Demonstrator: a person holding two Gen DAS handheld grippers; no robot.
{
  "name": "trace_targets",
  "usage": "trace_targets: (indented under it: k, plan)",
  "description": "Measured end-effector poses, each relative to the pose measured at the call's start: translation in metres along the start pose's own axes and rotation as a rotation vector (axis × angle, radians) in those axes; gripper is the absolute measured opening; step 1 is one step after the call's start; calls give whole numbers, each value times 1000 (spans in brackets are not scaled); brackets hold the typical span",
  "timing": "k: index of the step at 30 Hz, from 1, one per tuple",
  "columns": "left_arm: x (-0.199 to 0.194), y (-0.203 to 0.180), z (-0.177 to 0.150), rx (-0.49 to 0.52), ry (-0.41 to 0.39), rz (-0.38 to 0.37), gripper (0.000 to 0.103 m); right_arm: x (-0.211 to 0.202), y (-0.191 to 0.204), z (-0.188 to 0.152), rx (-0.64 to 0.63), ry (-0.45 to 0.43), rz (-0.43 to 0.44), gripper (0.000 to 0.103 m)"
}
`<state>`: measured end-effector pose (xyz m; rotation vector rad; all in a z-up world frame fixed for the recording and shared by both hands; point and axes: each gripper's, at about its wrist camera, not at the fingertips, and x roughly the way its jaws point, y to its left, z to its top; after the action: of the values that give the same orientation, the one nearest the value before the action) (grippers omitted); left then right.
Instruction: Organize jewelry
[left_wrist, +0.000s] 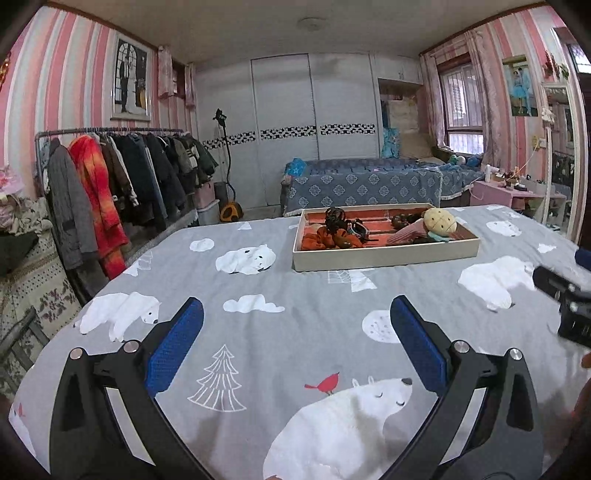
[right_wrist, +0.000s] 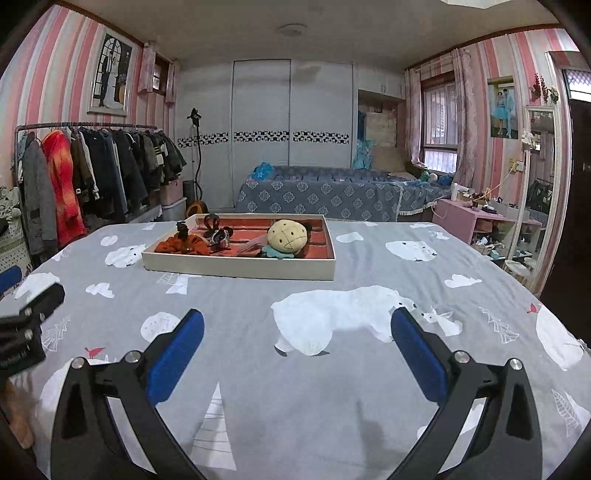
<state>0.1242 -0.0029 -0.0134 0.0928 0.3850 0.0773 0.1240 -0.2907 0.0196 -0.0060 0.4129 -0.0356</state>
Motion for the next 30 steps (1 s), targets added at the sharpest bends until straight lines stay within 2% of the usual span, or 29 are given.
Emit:
trace_targets:
  k: [9,30]
  plan:
    - [3,16,-3,-71,13,1,98,-8,-1,-3,8,-32,-5,99]
    - [2,12,-4,-58,7,5,98,-12,-3,-3,23,-46,-2,99]
